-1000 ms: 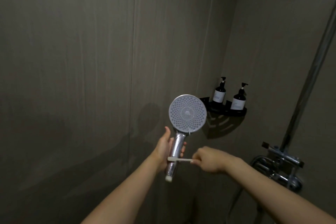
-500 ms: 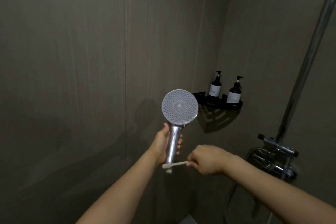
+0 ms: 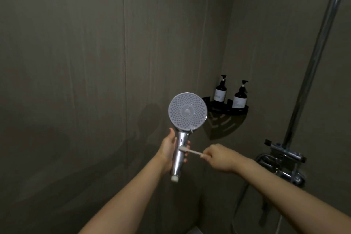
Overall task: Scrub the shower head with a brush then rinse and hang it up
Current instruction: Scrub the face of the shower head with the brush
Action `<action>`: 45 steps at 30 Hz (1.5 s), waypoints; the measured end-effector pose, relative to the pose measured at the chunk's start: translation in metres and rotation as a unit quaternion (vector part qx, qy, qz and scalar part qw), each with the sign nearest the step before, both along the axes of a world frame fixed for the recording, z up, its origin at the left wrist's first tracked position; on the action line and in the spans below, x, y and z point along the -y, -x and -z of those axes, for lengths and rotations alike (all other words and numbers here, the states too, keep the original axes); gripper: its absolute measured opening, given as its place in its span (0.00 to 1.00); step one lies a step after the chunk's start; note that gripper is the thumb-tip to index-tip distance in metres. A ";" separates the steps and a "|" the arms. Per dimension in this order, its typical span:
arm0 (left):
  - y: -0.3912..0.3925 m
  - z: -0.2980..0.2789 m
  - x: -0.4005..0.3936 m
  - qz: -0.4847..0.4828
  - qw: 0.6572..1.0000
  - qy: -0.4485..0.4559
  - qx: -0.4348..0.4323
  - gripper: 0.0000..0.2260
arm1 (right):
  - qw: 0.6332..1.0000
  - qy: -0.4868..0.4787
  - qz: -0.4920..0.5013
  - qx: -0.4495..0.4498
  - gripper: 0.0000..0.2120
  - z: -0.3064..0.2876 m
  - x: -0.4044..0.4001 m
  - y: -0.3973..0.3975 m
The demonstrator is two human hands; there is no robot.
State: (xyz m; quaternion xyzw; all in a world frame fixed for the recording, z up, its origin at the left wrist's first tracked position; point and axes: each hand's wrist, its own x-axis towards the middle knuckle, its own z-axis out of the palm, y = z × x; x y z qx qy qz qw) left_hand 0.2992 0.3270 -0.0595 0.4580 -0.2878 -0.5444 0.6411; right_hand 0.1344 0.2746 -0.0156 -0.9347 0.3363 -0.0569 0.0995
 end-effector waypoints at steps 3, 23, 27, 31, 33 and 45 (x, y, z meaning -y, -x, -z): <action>0.001 0.002 0.001 0.008 1.000 -0.001 0.005 0.33 | 0.995 0.043 0.055 0.069 0.15 -0.010 0.003 -0.004; 0.022 0.003 -0.003 -0.019 0.989 0.008 0.144 0.10 | 0.980 0.027 0.147 0.134 0.14 -0.049 0.020 -0.009; 0.021 0.009 -0.005 -0.025 0.989 0.005 0.148 0.10 | 0.984 0.031 0.146 0.096 0.13 -0.038 0.015 -0.012; 0.020 0.009 -0.008 -0.026 0.991 0.011 0.133 0.10 | 0.978 0.027 0.157 0.132 0.15 -0.047 0.023 -0.004; 0.018 0.010 -0.010 -0.033 0.992 0.015 0.120 0.10 | 0.985 0.008 0.148 0.091 0.15 -0.035 0.015 -0.006; 0.014 0.013 -0.009 -0.026 0.992 0.021 0.123 0.10 | 0.973 -0.004 0.171 0.156 0.15 -0.036 0.029 0.006</action>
